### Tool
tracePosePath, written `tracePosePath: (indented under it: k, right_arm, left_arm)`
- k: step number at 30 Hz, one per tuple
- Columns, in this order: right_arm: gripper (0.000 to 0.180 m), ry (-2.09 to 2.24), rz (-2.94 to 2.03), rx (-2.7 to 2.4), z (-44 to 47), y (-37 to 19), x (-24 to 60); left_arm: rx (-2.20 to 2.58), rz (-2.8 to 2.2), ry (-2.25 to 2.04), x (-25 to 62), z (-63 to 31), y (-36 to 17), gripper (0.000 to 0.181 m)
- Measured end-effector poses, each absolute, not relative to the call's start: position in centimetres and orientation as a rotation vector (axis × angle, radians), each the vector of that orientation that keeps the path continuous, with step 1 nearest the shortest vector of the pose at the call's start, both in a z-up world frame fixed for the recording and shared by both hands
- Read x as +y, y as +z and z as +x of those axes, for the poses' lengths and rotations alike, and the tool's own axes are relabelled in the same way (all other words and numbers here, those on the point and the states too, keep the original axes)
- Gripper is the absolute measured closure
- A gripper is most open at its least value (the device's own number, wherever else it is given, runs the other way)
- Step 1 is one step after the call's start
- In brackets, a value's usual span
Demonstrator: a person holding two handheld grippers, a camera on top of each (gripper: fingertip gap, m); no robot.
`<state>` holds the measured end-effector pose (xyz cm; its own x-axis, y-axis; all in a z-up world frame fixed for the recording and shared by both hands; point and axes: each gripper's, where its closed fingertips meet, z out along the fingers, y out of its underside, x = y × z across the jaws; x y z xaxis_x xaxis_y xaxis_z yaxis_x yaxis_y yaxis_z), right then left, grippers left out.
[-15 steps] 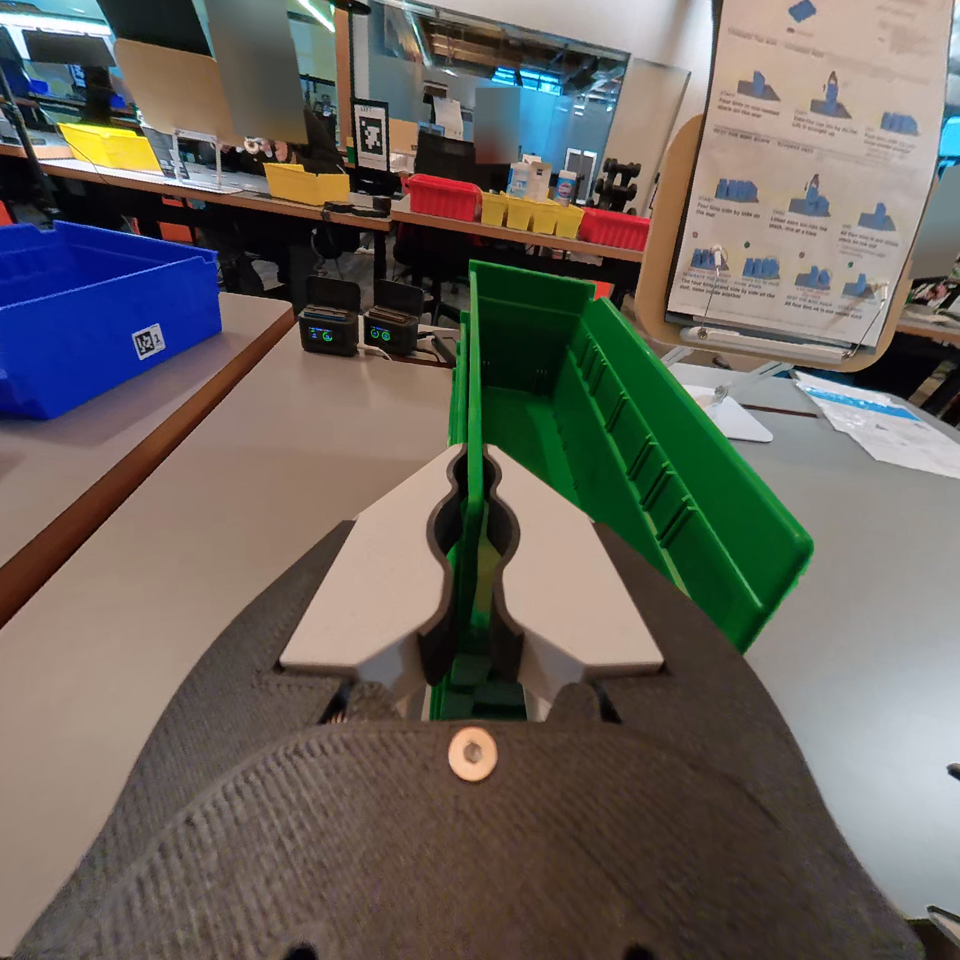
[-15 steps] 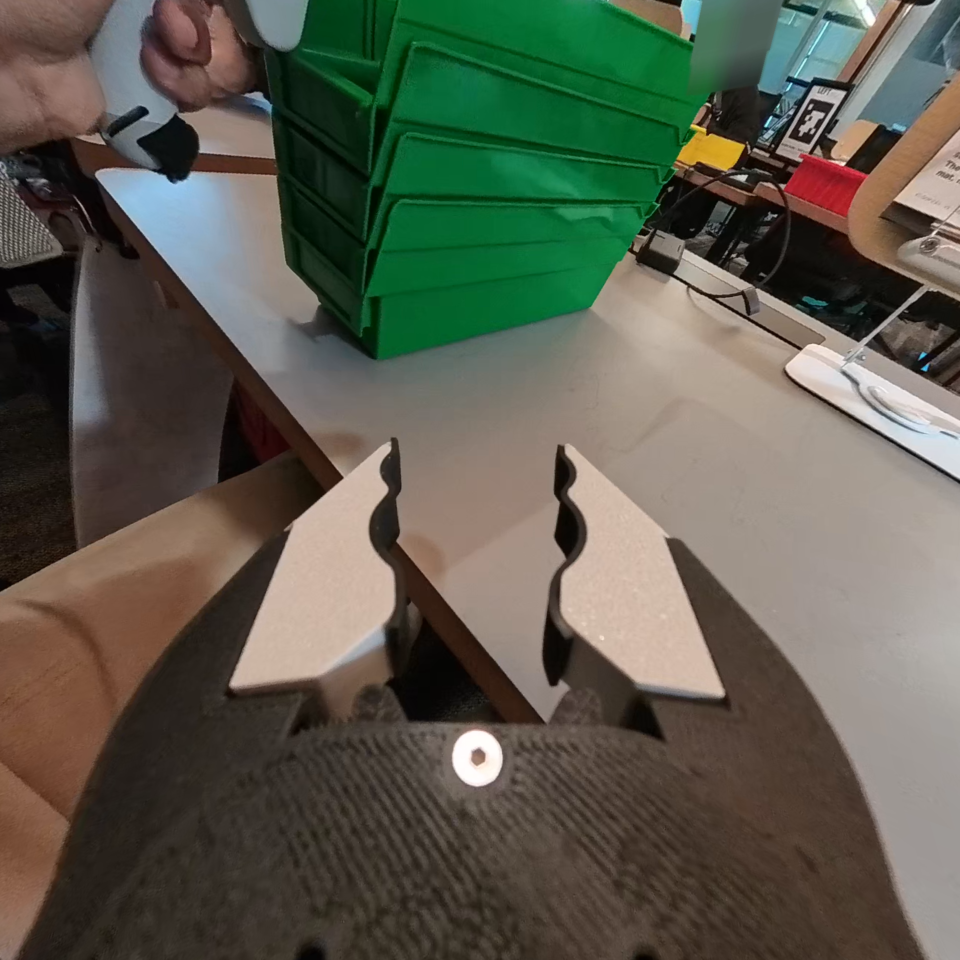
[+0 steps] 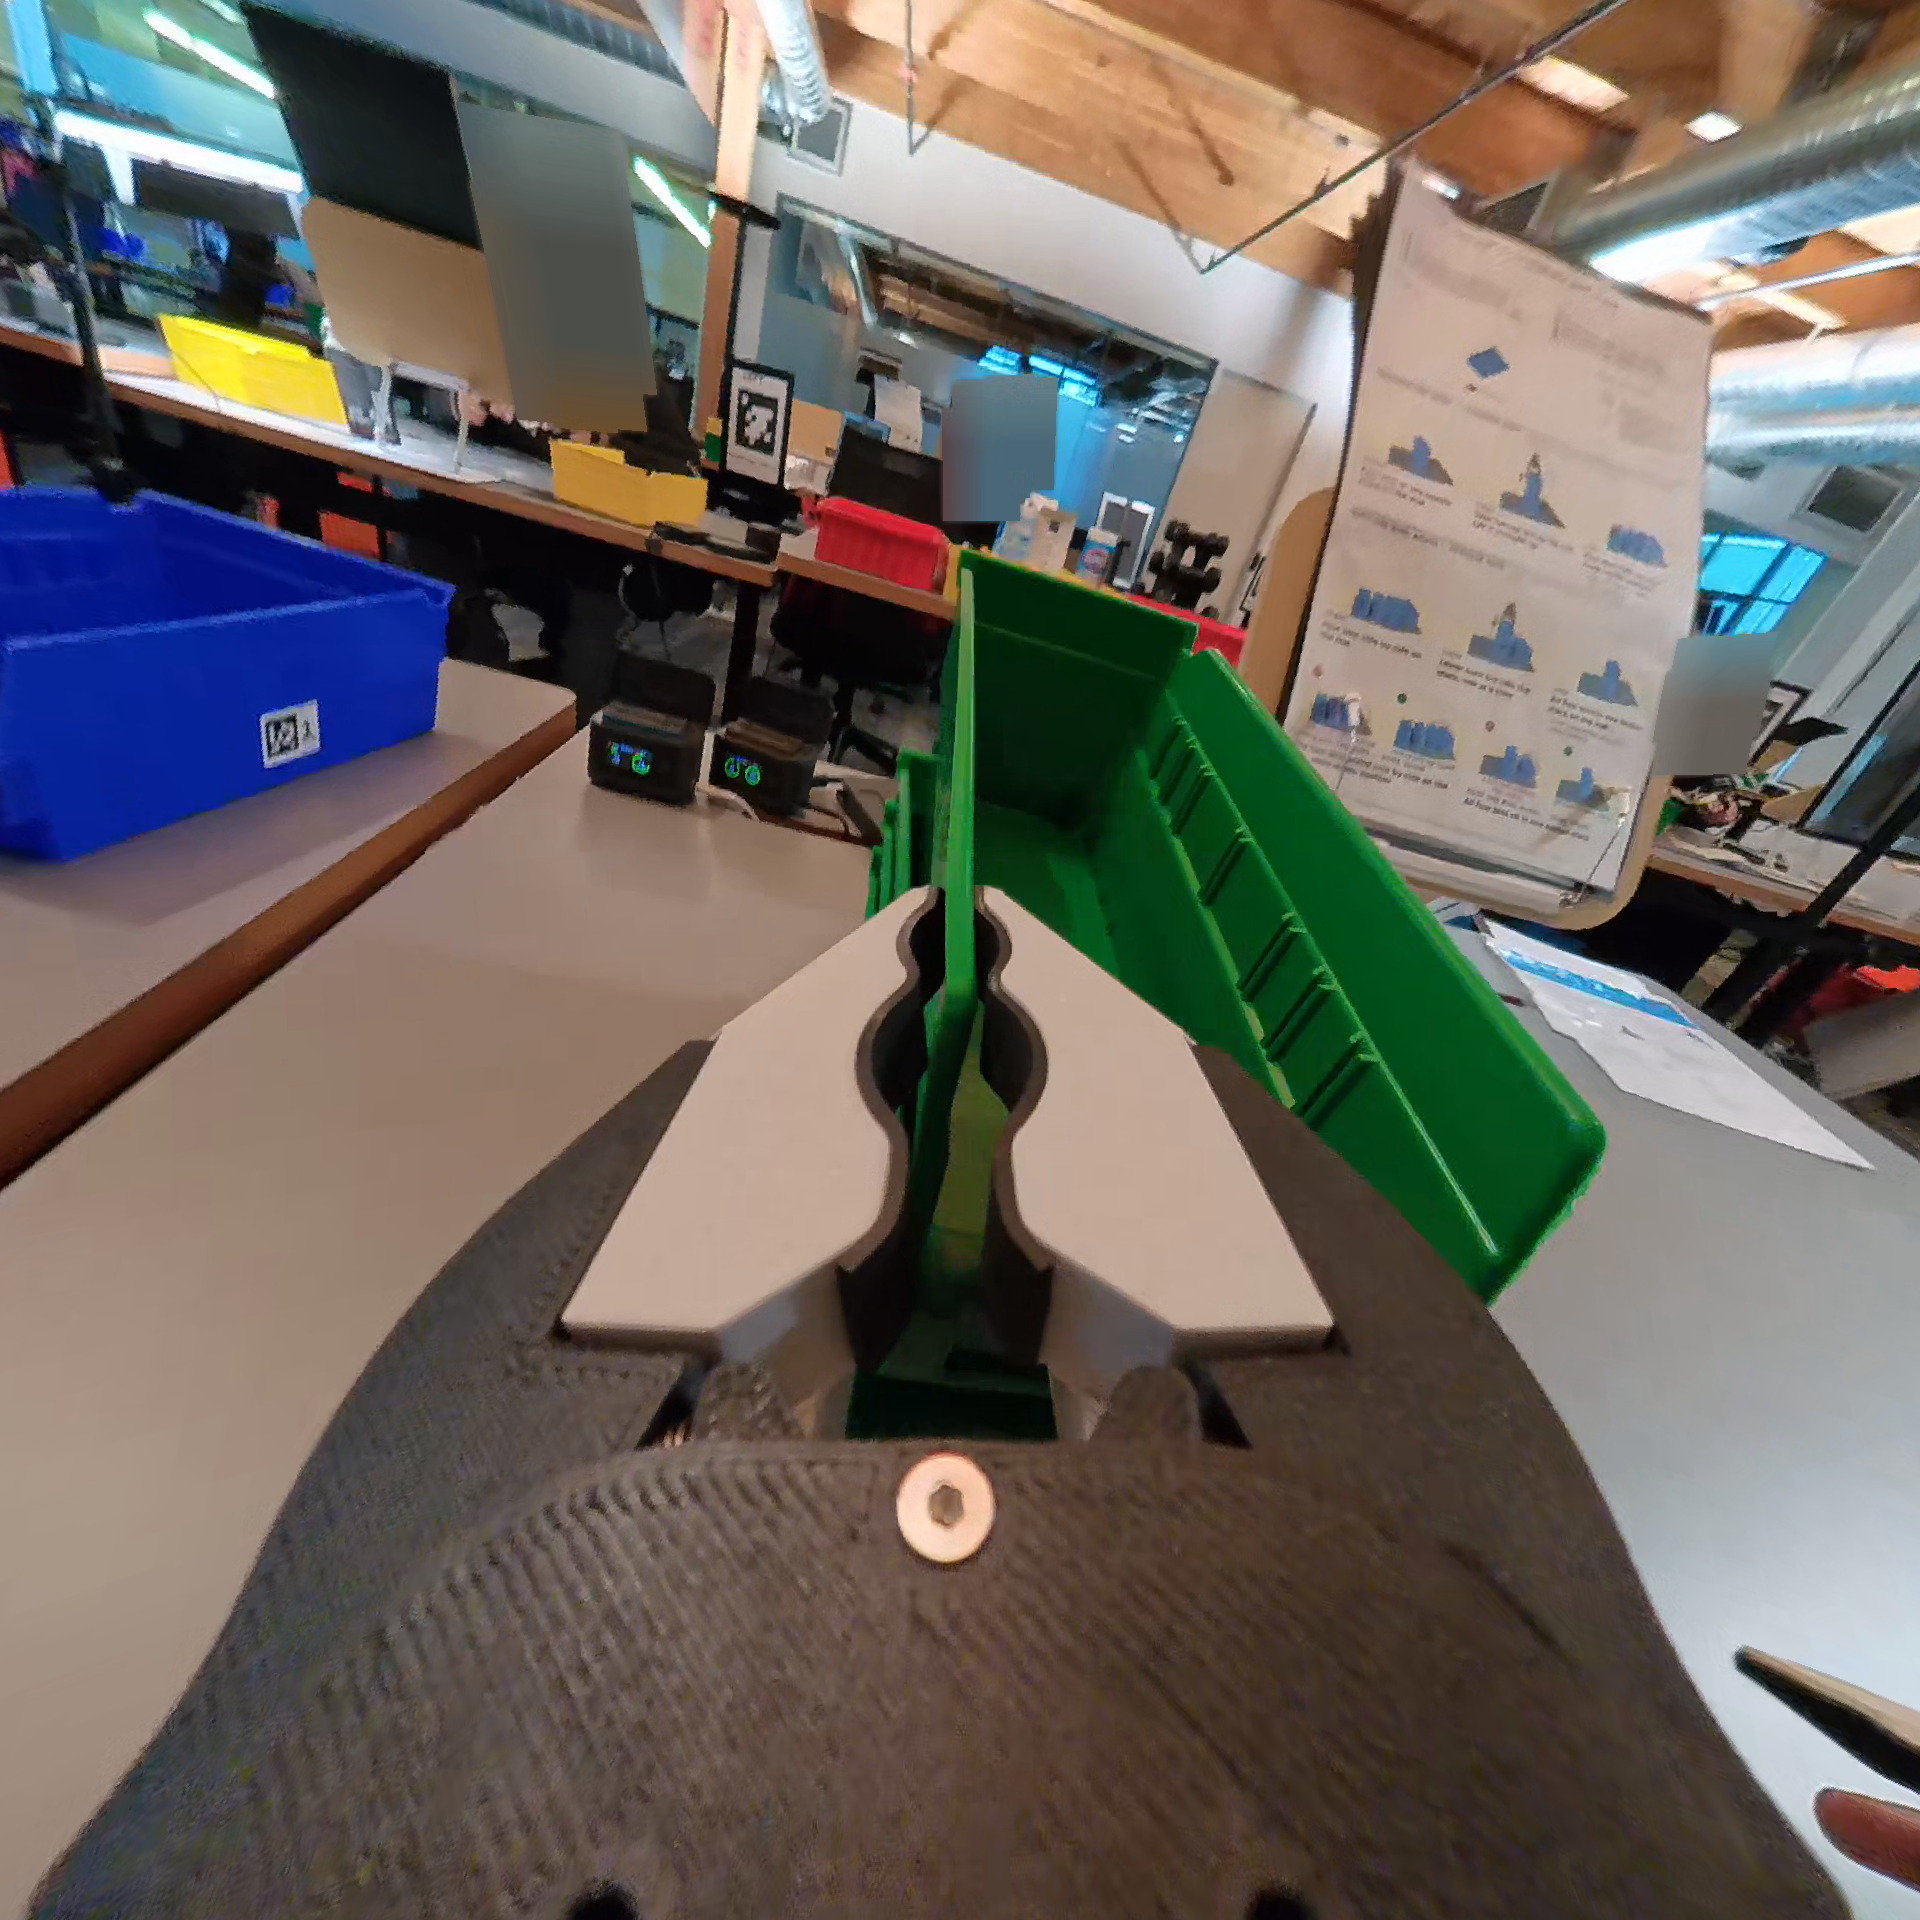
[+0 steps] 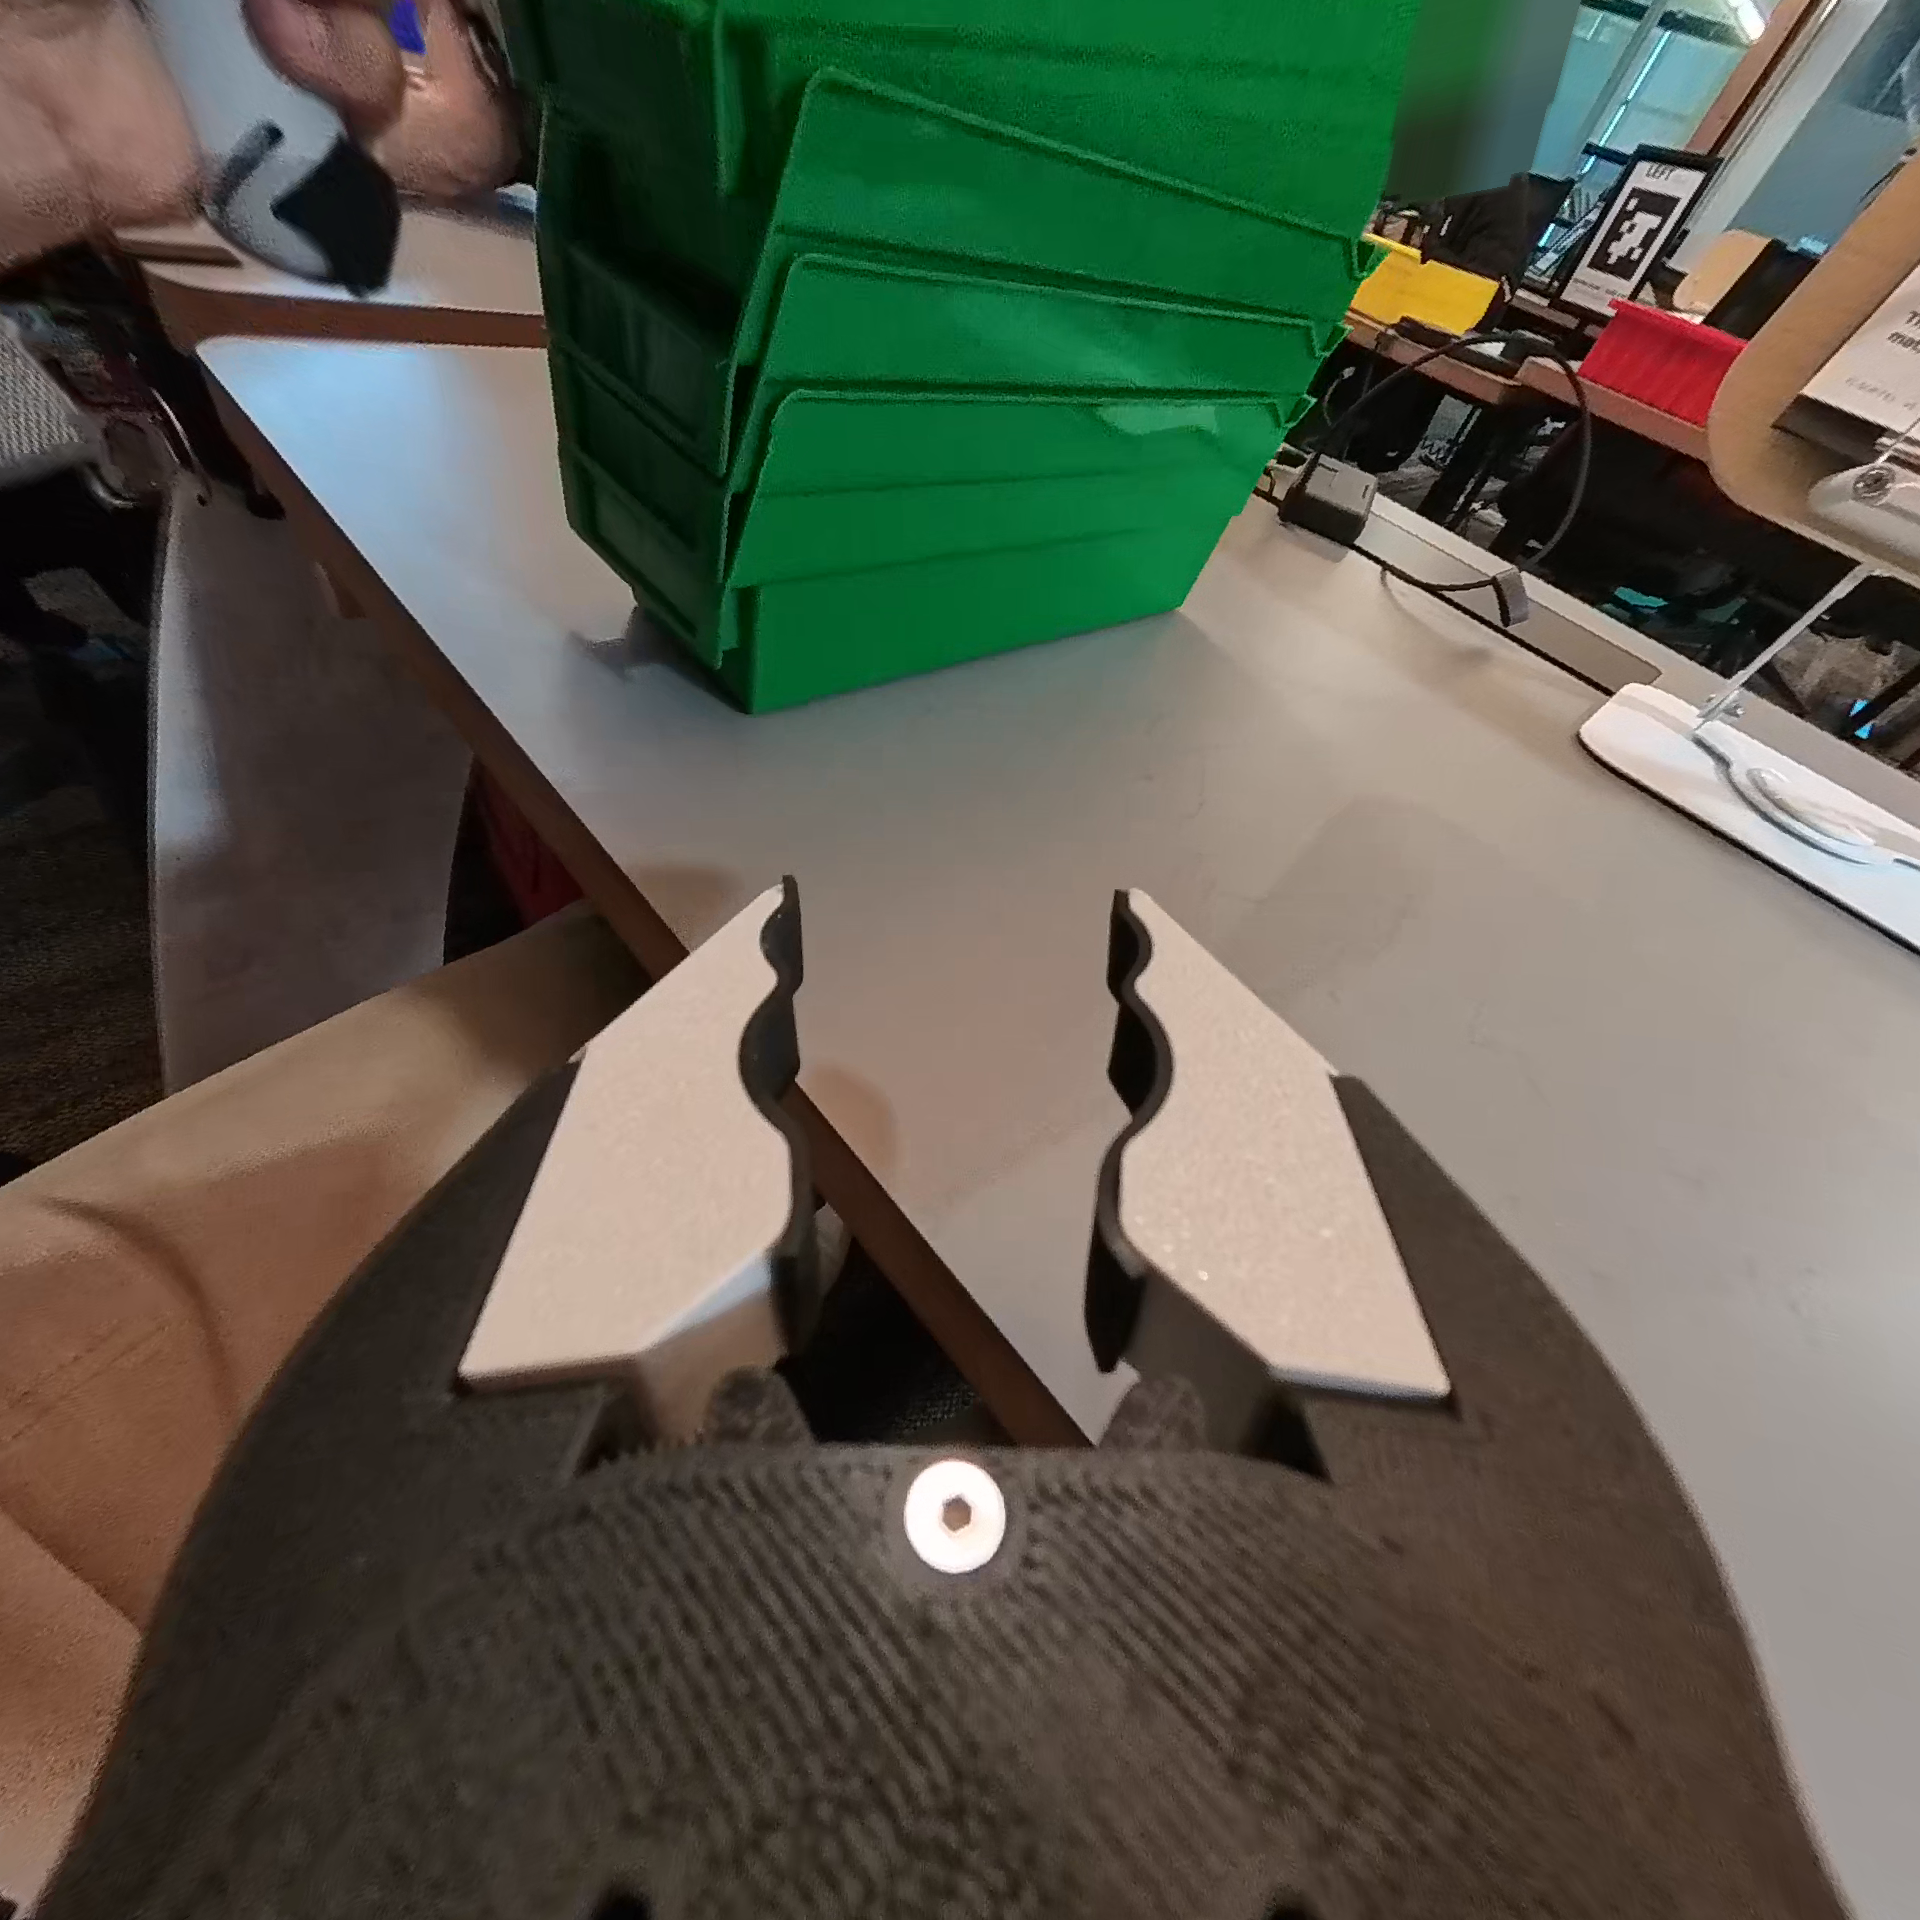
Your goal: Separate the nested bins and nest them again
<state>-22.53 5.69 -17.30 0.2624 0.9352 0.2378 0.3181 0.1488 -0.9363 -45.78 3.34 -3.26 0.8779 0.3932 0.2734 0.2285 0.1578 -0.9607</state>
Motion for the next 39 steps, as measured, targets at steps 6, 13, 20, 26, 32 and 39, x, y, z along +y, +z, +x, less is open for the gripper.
tracePosePath:
  k: [6, 13, 20, 26, 32, 39]
  right_arm:
    - [0.122, 0.682, -1.385, -1.265, -22.5, -17.1, 5.7]
    - [0.126, 0.736, -1.316, -1.156, -22.0, -14.4, 5.9]
    - [0.14, 0.85, -1.111, -0.782, -17.1, -6.4, 6.8]
    - [0.137, 0.853, -0.982, -0.56, -11.5, -0.8, 6.2]
    - [0.117, 0.714, -1.055, -0.577, -10.2, -1.7, 7.4]
    - [0.139, 0.677, -1.327, -0.517, -8.8, -6.0, 12.3]
  left_arm:
    - [-0.507, -1.315, 0.084, 1.7, -44.5, 1.3, 0.181]
    - [-0.429, -1.199, -0.009, 0.9, -40.7, 6.0, 0.181]
    - [-0.35, -1.162, -0.093, 3.2, -34.5, 7.8, 0.181]
    - [-0.211, -1.22, -0.114, 7.5, -27.4, 6.6, 0.181]
    - [-0.1, -1.334, -0.233, 12.6, -20.2, 0.4, 0.181]
    - [-0.096, -1.424, -0.272, 14.2, -15.8, -4.7, 0.181]
